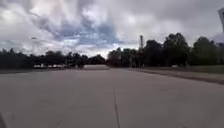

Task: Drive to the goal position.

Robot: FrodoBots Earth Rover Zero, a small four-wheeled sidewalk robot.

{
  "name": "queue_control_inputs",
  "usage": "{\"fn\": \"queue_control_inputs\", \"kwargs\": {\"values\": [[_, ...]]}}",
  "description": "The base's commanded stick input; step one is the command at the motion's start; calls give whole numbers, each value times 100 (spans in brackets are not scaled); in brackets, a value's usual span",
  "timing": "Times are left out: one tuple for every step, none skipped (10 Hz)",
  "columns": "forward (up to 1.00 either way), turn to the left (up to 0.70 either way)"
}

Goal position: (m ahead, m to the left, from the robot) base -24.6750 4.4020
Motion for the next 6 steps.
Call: {"fn": "queue_control_inputs", "kwargs": {"values": [[100,7],[100,19],[100,16],[100,15],[100,12],[100,9]]}}
